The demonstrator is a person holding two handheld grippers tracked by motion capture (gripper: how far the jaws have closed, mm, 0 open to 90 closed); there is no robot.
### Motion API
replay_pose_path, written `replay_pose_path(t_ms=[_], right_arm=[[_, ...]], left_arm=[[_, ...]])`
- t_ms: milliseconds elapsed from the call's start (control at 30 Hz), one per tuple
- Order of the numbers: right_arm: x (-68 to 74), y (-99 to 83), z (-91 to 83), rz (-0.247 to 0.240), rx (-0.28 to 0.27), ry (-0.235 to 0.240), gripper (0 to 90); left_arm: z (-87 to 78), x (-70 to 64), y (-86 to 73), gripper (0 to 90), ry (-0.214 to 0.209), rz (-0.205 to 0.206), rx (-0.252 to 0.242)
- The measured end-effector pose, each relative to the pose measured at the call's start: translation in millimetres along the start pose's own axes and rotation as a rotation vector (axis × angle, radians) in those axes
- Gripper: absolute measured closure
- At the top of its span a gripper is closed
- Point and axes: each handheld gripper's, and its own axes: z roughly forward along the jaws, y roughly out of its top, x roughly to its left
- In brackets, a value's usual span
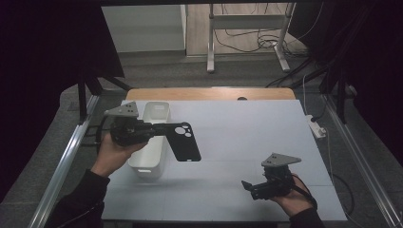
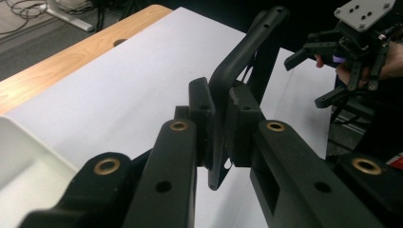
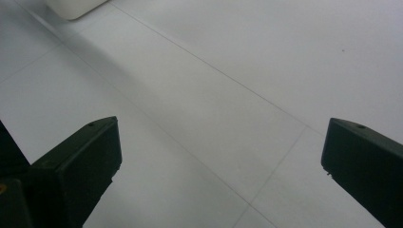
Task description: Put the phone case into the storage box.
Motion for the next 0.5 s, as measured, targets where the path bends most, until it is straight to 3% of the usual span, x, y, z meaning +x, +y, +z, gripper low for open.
replay_pose_path(t_ms=[500], right_arm=[[-17.9,-23.9,-15.7,0.062,-0.007,-0.070,0.0]], left_arm=[[-24.5,15.5,-0.7,82.0,0.078,0.008,0.011]])
